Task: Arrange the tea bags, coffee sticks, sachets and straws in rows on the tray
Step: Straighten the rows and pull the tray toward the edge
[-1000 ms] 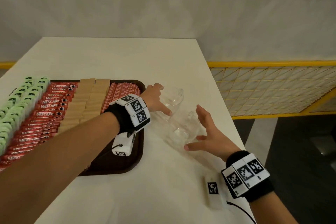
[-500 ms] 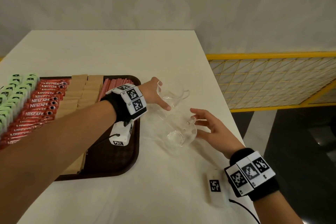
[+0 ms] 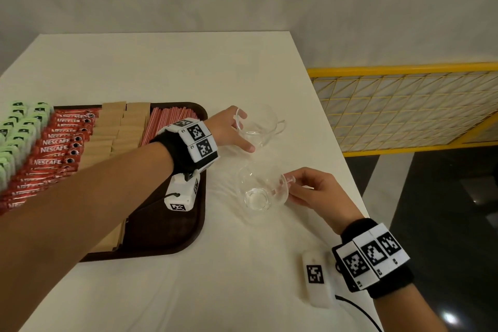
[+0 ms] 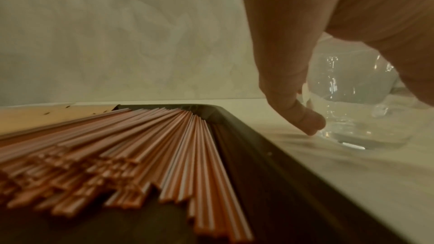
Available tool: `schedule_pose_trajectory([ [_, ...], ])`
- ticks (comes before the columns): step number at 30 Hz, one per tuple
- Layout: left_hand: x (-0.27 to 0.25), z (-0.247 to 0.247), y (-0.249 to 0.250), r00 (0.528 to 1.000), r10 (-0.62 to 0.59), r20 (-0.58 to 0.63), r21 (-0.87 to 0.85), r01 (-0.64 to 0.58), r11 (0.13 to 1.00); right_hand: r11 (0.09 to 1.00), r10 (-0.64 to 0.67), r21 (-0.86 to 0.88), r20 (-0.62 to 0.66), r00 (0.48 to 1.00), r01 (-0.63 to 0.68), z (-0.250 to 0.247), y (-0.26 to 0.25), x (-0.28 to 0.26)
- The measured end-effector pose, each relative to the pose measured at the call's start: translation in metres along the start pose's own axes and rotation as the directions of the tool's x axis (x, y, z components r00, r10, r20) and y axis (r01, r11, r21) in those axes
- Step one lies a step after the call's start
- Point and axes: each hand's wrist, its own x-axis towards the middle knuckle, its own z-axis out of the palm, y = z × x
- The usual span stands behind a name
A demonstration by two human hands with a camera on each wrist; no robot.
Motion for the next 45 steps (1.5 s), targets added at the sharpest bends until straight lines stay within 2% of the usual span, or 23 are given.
schedule_pose_trajectory([
  [8, -0.001, -0.004, -0.004, 1.000, -0.006, 0.017, -0.035, 0.007, 0.999, 0.992, 0.117, 0.050, 0.061, 0.991, -0.120, 0.002, -0.001, -0.001],
  [15, -0.002, -0.006, -0.007, 1.000, -0.008, 0.021, -0.031, 0.008, 0.999, 0.984, 0.164, 0.065, 0.037, 0.986, -0.166, 0.004, 0.002, 0.001],
  [19, -0.009, -0.008, -0.004, 0.997, -0.063, 0.033, -0.035, 0.064, 0.997, 0.981, 0.180, 0.062, 0.033, 0.983, -0.181, 0.005, 0.004, 0.003],
  [22, -0.024, -0.018, 0.001, 0.988, -0.117, 0.096, 0.051, 0.113, 0.992, 0.983, 0.170, 0.062, 0.018, 0.985, -0.171, 0.007, 0.003, 0.005],
  [24, -0.039, -0.025, 0.003, 0.982, -0.126, 0.142, 0.147, 0.105, 0.984, 0.985, 0.164, 0.050, -0.008, 0.986, -0.164, 0.008, 0.002, 0.007],
  [26, -0.054, -0.028, 0.002, 0.961, -0.140, 0.239, 0.226, 0.085, 0.971, 0.986, 0.158, 0.064, -0.027, 0.987, -0.156, 0.010, 0.001, 0.011],
  [28, -0.068, -0.024, -0.001, 0.919, -0.165, 0.358, 0.243, 0.079, 0.967, 0.982, 0.158, 0.109, -0.031, 0.987, -0.154, 0.013, 0.000, 0.013],
  [30, -0.076, -0.015, -0.005, 0.902, -0.155, 0.403, 0.203, 0.077, 0.976, 0.979, 0.157, 0.139, -0.024, 0.987, -0.152, 0.016, -0.002, 0.016],
  [35, -0.080, 0.007, -0.010, 0.951, -0.076, 0.299, 0.055, 0.062, 0.997, 0.984, 0.149, 0.107, -0.043, 0.988, -0.144, 0.018, 0.000, 0.019],
  [45, -0.086, 0.016, -0.010, 0.970, -0.050, 0.238, -0.024, 0.057, 0.998, 0.992, 0.125, 0.001, -0.066, 0.990, -0.125, 0.014, 0.002, 0.019],
])
